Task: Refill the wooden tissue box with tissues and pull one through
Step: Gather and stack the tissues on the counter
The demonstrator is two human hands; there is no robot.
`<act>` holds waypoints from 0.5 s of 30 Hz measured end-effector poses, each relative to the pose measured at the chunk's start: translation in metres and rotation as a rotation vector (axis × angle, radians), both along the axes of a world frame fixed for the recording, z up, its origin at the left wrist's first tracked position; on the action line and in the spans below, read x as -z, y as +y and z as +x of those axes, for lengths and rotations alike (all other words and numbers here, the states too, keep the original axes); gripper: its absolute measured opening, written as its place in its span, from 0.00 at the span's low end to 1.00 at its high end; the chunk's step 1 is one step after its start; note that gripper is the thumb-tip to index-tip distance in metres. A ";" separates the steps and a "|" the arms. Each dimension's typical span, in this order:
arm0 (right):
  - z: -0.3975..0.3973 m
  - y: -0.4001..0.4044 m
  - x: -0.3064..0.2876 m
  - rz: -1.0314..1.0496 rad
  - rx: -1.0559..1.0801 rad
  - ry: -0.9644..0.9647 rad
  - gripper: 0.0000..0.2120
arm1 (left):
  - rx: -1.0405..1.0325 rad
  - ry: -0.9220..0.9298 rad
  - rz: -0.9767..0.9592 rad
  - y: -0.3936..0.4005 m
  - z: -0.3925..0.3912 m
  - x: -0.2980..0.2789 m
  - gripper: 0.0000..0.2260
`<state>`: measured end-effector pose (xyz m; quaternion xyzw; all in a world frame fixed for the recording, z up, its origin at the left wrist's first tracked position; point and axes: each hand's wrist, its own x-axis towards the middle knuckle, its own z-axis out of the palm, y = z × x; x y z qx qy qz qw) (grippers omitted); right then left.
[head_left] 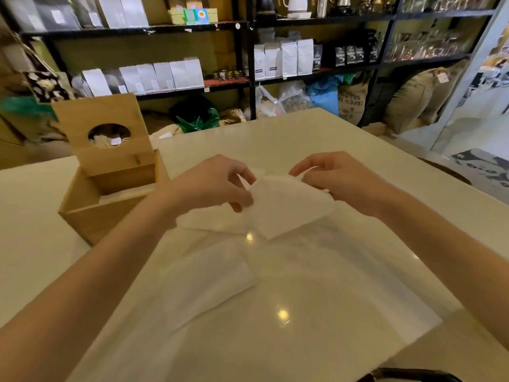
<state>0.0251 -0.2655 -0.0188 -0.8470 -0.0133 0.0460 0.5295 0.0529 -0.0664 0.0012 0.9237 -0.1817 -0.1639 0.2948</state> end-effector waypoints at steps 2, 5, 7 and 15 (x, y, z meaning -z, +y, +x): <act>0.004 0.010 -0.005 0.034 -0.106 0.090 0.10 | -0.017 0.046 0.011 0.016 -0.011 -0.008 0.05; 0.009 0.028 -0.006 0.103 -0.240 0.222 0.11 | -0.032 0.140 -0.004 0.046 -0.026 -0.011 0.03; 0.011 0.041 -0.004 0.154 -0.315 0.290 0.10 | -0.050 0.210 -0.033 0.064 -0.033 -0.008 0.04; 0.011 0.085 0.019 -0.077 -0.492 0.313 0.04 | -0.167 0.321 0.013 0.105 -0.049 0.014 0.03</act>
